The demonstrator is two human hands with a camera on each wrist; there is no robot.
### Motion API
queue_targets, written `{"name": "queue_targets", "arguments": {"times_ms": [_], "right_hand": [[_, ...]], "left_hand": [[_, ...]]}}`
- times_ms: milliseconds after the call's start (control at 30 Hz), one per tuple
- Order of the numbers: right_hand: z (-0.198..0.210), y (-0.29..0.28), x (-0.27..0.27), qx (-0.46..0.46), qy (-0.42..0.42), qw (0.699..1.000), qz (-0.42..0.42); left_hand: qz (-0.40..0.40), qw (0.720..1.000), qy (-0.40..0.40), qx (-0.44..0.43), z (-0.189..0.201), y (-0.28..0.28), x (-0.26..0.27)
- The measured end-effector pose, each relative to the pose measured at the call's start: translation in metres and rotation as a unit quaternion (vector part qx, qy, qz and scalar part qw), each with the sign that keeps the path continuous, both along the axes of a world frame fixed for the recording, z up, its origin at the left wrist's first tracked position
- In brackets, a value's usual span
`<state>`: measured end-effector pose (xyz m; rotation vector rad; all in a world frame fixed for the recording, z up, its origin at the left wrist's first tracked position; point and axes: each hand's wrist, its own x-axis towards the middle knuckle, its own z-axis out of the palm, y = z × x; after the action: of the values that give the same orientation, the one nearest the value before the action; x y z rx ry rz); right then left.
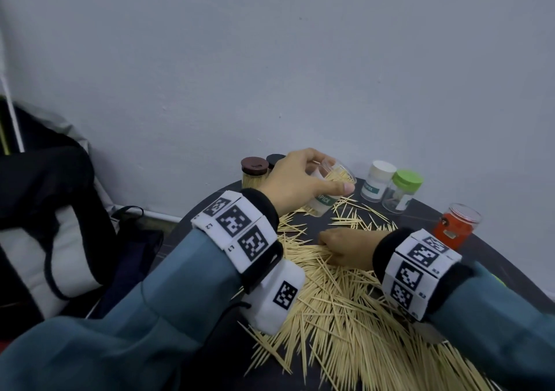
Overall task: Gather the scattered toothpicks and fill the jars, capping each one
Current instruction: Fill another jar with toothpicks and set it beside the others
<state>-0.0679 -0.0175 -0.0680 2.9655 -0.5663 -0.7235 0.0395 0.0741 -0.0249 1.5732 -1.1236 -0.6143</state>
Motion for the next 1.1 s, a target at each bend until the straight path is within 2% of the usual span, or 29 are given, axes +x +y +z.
{"name": "queue_targets", "arguments": {"times_ms": [233, 400, 533, 667, 800, 933, 1000, 1100], "right_hand": [[0.002, 0.002, -0.017, -0.010, 0.006, 1.000, -0.019], [0.002, -0.004, -0.029, 0.009, -0.029, 0.998, -0.062], [0.009, -0.006, -0.040, 0.117, -0.105, 0.977, -0.146], [0.014, -0.012, -0.052, 0.197, -0.189, 0.947, -0.170], [0.014, -0.016, -0.063, 0.299, -0.303, 0.883, -0.201], [0.012, -0.018, -0.073, 0.361, -0.369, 0.824, -0.233], [0.011, -0.020, -0.075, 0.408, -0.413, 0.777, -0.243], [0.011, -0.021, -0.077, 0.485, -0.482, 0.685, -0.252]], "left_hand": [[-0.005, 1.000, 0.001, -0.004, 0.002, 0.001, 0.000], [-0.010, 1.000, 0.004, -0.006, 0.001, 0.002, -0.001], [-0.006, 1.000, 0.004, 0.000, 0.001, 0.002, -0.001], [-0.001, 1.000, -0.003, -0.001, 0.000, 0.002, -0.002], [0.000, 1.000, -0.007, 0.000, -0.002, 0.002, -0.004], [-0.014, 1.000, -0.008, 0.003, -0.004, 0.002, -0.007], [-0.019, 1.000, -0.003, 0.001, -0.005, 0.001, -0.009], [-0.034, 0.999, -0.005, 0.004, -0.009, 0.001, -0.013]]}}
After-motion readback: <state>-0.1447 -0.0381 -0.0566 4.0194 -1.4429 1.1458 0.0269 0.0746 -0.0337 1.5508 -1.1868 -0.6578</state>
